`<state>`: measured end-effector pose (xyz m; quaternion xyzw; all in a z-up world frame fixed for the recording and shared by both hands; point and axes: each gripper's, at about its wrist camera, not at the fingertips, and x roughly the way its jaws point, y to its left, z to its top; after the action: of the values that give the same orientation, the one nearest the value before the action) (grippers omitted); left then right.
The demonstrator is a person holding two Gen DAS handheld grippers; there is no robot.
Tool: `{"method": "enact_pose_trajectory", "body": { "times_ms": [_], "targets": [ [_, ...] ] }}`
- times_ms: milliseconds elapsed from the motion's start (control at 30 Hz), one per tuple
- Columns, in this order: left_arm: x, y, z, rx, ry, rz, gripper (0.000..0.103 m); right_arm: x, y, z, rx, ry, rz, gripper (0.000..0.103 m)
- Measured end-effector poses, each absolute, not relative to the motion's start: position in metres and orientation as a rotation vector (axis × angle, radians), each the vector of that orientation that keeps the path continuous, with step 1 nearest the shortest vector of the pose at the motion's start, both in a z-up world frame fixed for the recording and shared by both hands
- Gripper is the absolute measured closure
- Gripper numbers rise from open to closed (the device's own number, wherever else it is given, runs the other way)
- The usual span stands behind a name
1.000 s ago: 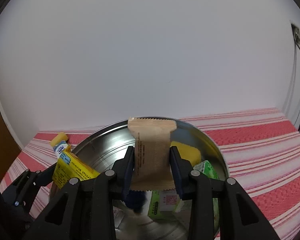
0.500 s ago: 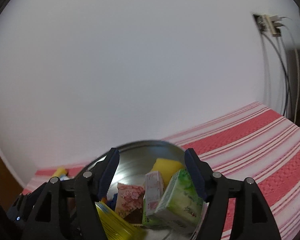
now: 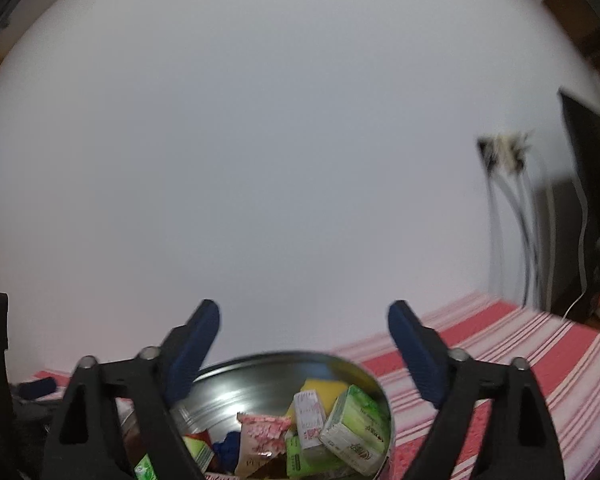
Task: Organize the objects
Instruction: 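Move both grippers back to the yellow sponge and white Vinda tissue pack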
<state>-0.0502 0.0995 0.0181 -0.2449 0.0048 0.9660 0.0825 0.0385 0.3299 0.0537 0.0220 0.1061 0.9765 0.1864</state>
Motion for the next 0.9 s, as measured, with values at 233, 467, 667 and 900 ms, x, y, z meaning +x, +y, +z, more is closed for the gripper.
{"method": "enact_pose_trajectory", "body": {
  "times_ms": [233, 467, 667, 900],
  "targets": [
    [-0.064, 0.05, 0.01, -0.737, 0.02, 2.972, 0.0, 0.05, 0.281, 0.057, 0.154, 0.102, 2.754, 0.013],
    [-0.091, -0.003, 0.002, -0.76, 0.048, 3.117, 0.0, 0.055, 0.231, 0.051, 0.136, 0.021, 2.83, 0.013],
    [-0.114, -0.047, -0.004, -0.816, 0.031, 3.24, 0.0, 0.037, 0.176, 0.048, 0.029, 0.01, 2.999, 0.013],
    [-0.128, -0.081, -0.01, -0.888, -0.039, 3.35, 0.0, -0.041, 0.108, 0.044, -0.308, -0.051, 3.189, 0.013]
  ]
}}
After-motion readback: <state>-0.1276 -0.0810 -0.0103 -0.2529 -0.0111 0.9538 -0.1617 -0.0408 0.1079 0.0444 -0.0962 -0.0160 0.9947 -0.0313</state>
